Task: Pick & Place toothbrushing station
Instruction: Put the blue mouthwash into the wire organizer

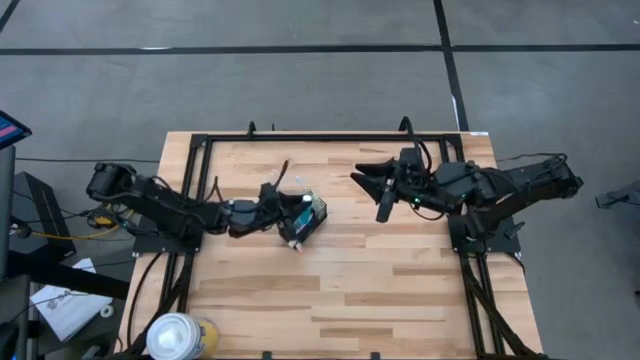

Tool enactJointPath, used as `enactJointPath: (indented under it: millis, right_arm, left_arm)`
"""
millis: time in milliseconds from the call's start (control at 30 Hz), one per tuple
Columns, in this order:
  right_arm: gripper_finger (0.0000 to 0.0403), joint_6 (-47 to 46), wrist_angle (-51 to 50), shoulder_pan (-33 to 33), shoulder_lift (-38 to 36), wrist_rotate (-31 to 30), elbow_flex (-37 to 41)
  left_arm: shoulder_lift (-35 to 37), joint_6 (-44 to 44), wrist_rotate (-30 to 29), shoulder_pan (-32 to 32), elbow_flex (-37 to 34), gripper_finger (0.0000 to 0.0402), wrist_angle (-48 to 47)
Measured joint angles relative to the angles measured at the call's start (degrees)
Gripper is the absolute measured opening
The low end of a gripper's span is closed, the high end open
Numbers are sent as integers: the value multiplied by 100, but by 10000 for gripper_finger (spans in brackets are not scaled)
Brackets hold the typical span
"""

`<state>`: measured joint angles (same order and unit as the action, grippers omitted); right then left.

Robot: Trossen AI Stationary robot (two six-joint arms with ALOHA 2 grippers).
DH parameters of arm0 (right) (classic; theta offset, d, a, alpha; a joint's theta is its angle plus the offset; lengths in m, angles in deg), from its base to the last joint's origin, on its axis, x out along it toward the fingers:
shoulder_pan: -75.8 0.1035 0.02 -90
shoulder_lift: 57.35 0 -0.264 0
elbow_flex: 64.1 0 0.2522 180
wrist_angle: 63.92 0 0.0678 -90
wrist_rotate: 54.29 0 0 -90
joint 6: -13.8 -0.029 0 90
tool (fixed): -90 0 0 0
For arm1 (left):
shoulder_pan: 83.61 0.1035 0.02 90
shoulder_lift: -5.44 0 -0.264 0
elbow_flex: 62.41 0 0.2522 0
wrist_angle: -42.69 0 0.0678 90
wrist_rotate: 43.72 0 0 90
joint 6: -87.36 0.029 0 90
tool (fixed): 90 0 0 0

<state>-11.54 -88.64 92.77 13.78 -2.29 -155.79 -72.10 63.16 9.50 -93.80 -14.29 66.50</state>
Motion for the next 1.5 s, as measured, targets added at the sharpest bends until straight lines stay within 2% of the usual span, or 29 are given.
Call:
enactJointPath:
  millis: [167, 367, 633, 800, 1000, 1233, 1400, 1500]
  right_arm:
    - [132, -15, -27, 31, 0, 2, 0]
    - [131, -17, -20, 9, 0, 26, 0]
    - [131, -16, 17, -22, 0, 44, 0]
    - [131, -15, 29, -22, 0, 45, 0]
    - [131, -15, 27, -22, 0, 46, 0]
    - [131, 44, -3, -22, 0, 87, 0]
    - [131, 79, -94, 1, 0, 107, 0]
    - [131, 90, -117, 64, 0, 111, 0]
  left_arm:
    - [7, -4, -352, 0, -283, 80, 75]
    - [9, 100, -485, -1, -402, 80, 268]
    - [9, 195, -361, 100, -404, 80, 479]
    - [11, 300, -177, 91, -406, 80, 1247]
    - [-19, 473, -171, 44, -317, 80, 1281]
    - [-743, 793, -107, 22, -76, 80, 1387]
    - [-1681, 1045, -58, -35, 37, 80, 2391]
    - [-1865, 1220, -207, -38, 44, 80, 2552]
